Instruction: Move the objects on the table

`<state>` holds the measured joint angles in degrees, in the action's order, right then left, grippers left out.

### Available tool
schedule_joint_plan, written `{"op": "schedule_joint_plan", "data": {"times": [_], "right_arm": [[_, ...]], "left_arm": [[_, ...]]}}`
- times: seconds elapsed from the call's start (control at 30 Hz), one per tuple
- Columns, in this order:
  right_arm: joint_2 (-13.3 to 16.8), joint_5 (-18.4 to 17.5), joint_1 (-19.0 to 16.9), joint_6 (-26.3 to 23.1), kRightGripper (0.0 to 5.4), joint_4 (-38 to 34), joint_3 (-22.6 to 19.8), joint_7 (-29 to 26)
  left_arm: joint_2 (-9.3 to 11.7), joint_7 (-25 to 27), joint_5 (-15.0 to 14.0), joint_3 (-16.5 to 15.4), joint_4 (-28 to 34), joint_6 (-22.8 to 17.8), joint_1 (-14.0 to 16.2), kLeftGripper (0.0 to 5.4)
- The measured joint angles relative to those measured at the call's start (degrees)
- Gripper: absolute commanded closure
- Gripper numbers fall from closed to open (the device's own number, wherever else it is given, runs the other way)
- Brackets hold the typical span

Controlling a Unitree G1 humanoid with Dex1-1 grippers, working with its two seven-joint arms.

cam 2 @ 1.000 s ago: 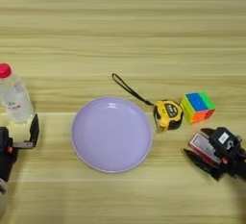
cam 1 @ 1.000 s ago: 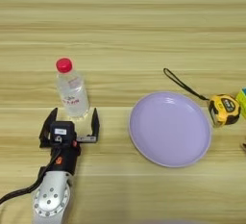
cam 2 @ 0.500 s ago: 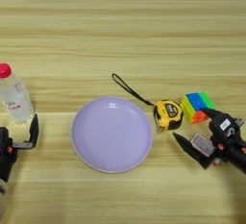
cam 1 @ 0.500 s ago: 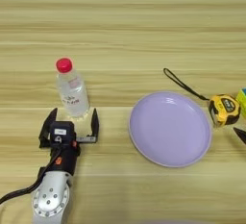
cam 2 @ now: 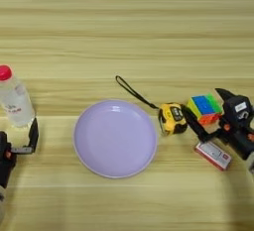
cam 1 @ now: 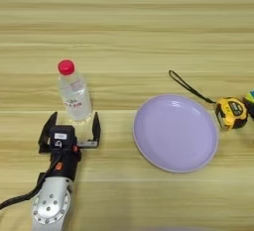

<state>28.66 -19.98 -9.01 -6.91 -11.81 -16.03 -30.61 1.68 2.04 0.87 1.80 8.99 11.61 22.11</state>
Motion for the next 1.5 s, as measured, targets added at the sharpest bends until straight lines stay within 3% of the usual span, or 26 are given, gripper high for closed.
{"op": "schedule_joint_plan", "data": {"times": [0.33, 0.43, 0.6, 0.8, 1.13, 1.3, 1.5], "right_arm": [[-7.0, 4.4, 3.2, 1.6, 0.03, 0.5, 3.6, 7.9], [-8.7, 7.7, 4.5, 4.4, 0.03, 2.2, 4.0, 12.0], [-9.0, 11.2, 6.6, 7.6, 0.03, 4.7, 3.3, 16.4], [-10.2, 11.5, 7.4, 7.8, 0.03, 5.7, 3.7, 17.5], [-8.3, 17.9, 5.5, 3.9, 0.03, -3.7, 15.6, 11.3], [-8.3, 21.3, 6.7, 1.3, 0.03, -4.3, 19.9, 10.7], [-8.3, 28.9, 9.3, 0.7, 0.03, -2.2, 26.8, 10.3]], "left_arm": [[0.0, 0.2, 0.0, 0.0, -0.6, 0.0, -0.5, 0.00], [0.0, 0.4, 0.0, -0.1, -0.6, 0.0, -0.6, 0.00], [0.1, 0.5, -0.1, -0.5, -0.7, 0.0, -0.7, 0.00], [0.1, 0.8, -0.1, -0.5, -1.0, 0.0, -0.7, 0.00], [0.1, 0.9, -0.1, -0.5, -1.1, 0.0, -0.8, 0.00], [0.0, 0.8, 0.0, -0.5, -1.1, 0.0, -0.8, 0.00], [0.0, 0.8, 0.0, -0.5, -1.0, 0.0, -0.7, 0.00]]}}
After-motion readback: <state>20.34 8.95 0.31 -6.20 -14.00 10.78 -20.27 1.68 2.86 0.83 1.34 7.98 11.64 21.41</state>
